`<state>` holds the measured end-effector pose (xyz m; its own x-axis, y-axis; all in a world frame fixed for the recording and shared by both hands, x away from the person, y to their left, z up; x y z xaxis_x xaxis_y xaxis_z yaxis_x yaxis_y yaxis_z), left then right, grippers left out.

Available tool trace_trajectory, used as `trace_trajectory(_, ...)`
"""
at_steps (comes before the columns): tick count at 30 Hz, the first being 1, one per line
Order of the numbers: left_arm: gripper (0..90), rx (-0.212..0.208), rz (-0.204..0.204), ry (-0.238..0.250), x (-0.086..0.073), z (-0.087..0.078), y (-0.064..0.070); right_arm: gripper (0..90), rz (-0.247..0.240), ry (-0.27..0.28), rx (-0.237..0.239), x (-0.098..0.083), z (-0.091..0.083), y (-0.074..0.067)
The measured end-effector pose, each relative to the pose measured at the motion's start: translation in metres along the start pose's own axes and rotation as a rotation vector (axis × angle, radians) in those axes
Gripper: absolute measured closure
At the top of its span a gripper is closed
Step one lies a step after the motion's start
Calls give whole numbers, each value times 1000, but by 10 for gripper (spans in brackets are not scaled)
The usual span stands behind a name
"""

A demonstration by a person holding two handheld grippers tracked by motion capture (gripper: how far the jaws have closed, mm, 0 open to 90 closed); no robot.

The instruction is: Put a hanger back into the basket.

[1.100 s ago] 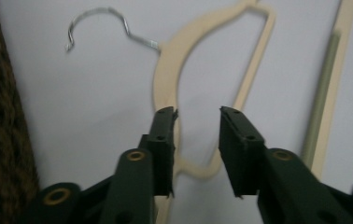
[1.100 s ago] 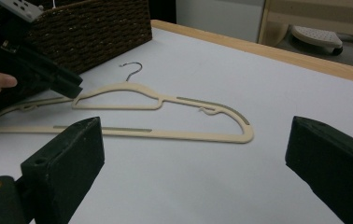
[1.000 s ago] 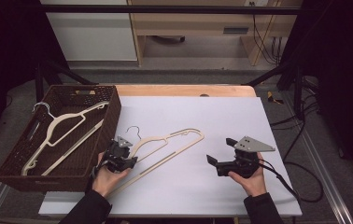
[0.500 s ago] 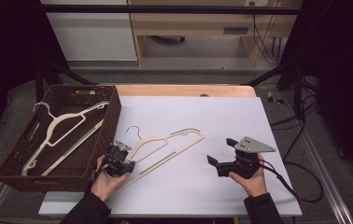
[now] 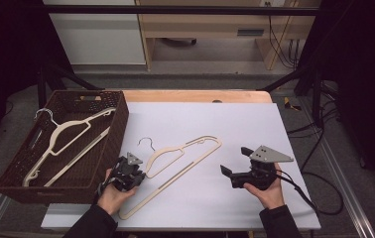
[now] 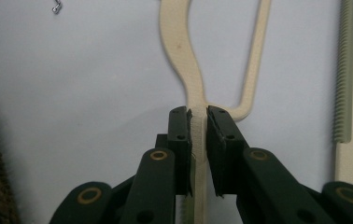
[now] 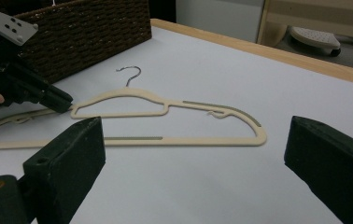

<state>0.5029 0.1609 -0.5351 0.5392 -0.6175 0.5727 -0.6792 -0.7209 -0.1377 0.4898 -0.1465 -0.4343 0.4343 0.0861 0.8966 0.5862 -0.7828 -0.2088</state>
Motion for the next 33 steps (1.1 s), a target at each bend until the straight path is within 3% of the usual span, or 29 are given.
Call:
trace_trajectory(3, 802, -41, 3, 29, 5, 2, 8, 54, -2, 1, 2, 0, 0, 0)
trace_trajectory(6, 801, -14, 38, 33, 6, 3, 11, 54, -1, 1, 2, 0, 0, 0)
trace_trajectory(8, 796, -28, 18, 41, 5, 1, 11, 54, -2, 2, 1, 0, -1, 0)
trace_trajectory(11, 686, -40, 22, 45, 0, -5, 12, 54, -1, 2, 1, 0, -2, 0)
trace_trajectory(15, 684, -49, 24, 26, -14, -10, 14, 55, 1, 7, 0, 1, -2, 0)
trace_trajectory(18, 694, -58, -3, 36, -16, -11, 14, 57, 1, 4, 3, 0, -1, 0)
trace_trajectory(22, 739, -34, -29, 19, -15, -10, 12, 58, 6, -1, 4, 0, 1, -1)
trace_trajectory(28, 794, 17, 20, -5, -15, -10, 17, 62, 5, -6, 18, 2, 8, -7)
trace_trajectory(33, 796, 18, 11, 8, -14, -11, 17, 68, 3, -25, 41, 6, 22, -17)
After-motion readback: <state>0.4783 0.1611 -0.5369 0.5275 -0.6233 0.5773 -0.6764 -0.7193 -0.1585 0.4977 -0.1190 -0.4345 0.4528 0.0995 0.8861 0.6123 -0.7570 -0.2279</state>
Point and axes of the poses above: each handheld gripper's, and its own axes: z roughly forward along the jaws, x roughly out of its top, y roughly to its right, the point moved 9 cm from there along z, roughly forward along the jaws, and after that the axes turned 10 degrees about z, right-handed, at the moved point
